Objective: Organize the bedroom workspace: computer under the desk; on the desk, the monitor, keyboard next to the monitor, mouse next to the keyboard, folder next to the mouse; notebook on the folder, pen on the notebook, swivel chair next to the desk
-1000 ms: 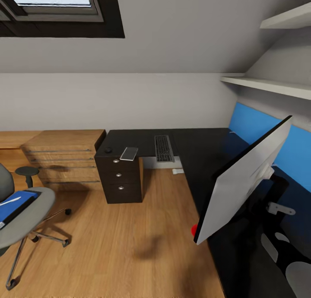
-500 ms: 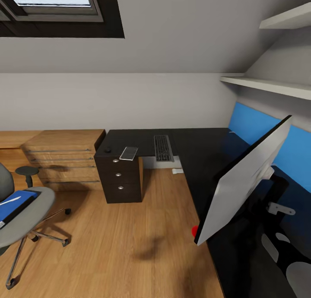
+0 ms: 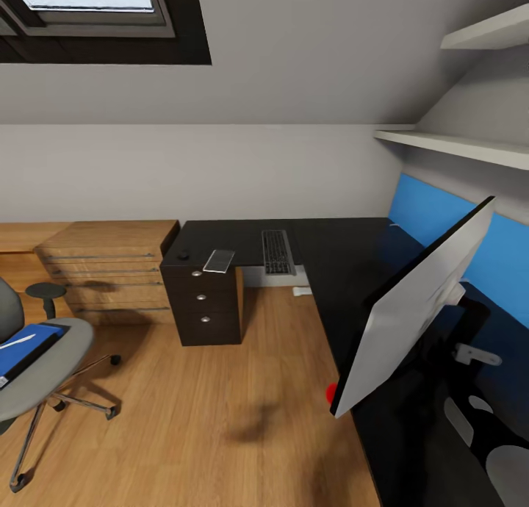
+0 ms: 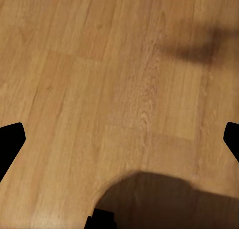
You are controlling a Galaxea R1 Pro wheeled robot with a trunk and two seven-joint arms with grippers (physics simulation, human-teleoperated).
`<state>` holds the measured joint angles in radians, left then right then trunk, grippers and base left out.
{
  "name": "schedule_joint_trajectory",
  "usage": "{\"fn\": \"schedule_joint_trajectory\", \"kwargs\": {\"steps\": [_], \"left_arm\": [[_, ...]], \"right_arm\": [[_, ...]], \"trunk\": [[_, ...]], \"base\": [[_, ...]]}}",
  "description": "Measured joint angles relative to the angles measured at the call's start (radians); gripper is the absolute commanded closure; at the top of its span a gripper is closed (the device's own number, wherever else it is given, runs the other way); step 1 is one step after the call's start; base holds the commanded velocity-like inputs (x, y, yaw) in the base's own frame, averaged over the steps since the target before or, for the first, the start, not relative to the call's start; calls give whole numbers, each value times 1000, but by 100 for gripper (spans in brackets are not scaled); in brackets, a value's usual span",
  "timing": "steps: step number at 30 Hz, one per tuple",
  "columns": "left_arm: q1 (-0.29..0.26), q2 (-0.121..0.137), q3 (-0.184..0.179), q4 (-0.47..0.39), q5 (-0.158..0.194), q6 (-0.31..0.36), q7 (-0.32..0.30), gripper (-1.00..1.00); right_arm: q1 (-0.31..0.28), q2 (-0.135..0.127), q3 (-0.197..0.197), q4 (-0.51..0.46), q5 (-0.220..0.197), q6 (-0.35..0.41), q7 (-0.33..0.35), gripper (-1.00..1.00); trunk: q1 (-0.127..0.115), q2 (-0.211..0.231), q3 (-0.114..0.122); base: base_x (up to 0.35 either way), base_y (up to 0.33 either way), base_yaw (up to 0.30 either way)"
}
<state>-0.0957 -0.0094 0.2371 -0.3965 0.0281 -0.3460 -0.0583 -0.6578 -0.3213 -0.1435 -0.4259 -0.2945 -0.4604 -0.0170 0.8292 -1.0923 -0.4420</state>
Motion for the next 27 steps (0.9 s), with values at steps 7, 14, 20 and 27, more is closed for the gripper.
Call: {"fn": "schedule_joint_trajectory", "kwargs": {"steps": [7,14,20,27], "left_arm": [[0,1,0,1,0,0,0,-100],[0,1,0,1,0,0,0,-100],[-1,1,0,1,0,0,0,-100],[0,1,0,1,1,0,0,-100]], "right_arm": [[1,2,-1,-5,29,4,6,100],[1,2,0,-5,30,4,7,100],[0,2,-1,-5,31,4,8,100],[0,2,0,-5,30,4,8,100]], "trunk": [[0,0,0],[0,0,0],[0,0,0],[0,0,0]], "base": [[0,-117,0],[0,-16,0],[0,-142,0],[0,-69,0]]}}
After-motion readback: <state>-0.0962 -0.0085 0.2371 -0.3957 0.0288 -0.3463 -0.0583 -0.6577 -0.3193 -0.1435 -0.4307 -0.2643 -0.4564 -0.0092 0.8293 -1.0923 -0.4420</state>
